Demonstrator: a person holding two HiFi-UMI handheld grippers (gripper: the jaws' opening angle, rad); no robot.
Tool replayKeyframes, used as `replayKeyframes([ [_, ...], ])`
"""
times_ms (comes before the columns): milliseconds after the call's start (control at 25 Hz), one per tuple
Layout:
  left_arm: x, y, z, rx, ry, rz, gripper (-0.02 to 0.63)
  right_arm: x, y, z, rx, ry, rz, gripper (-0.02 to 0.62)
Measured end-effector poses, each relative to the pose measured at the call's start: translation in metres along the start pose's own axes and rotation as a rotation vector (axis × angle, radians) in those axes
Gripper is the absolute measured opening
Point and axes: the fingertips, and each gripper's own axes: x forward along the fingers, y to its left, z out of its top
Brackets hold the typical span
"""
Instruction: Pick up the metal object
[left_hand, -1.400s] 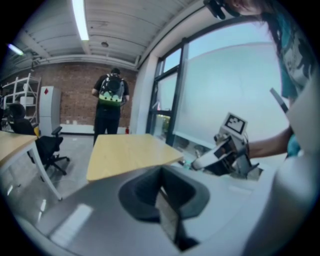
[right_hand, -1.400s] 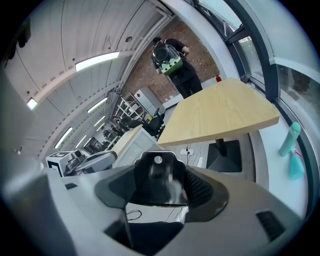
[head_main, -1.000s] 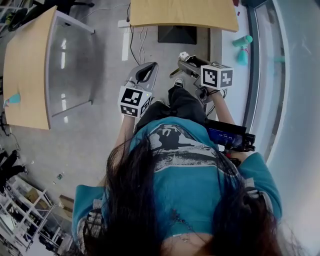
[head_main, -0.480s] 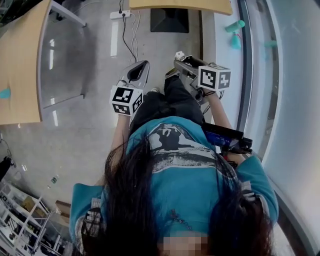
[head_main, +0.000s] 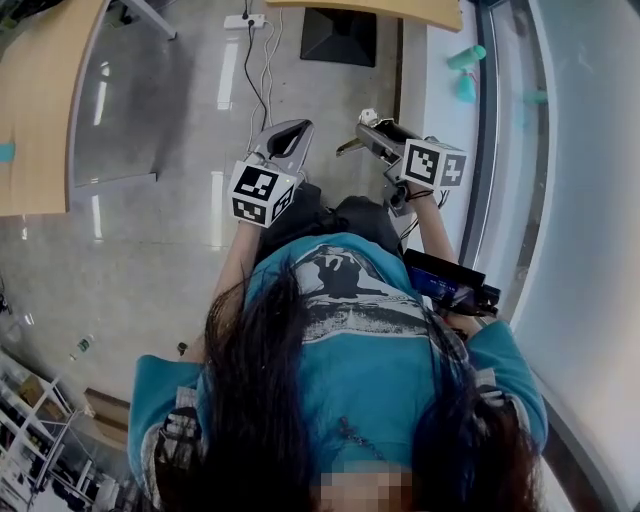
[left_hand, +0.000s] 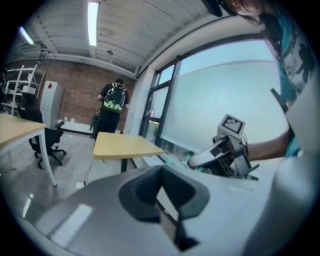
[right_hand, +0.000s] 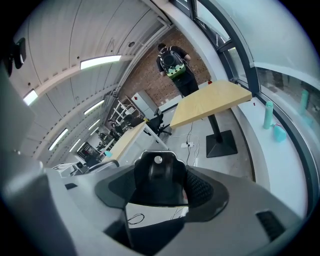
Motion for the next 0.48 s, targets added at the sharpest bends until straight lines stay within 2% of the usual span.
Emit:
replayKeyframes([
  [240, -0.011, 0.000, 0.000, -0.003, -0.004, 0.035, 0.003, 0.002, 0.005, -0.007, 0.012, 0.006, 0.036, 0.299],
  [480, -0.020, -0.006, -0.012, -0.029, 0.039, 0.039, 0.003, -0.001, 0.006, -0.006, 0.030, -0.009, 0.035, 0.299],
])
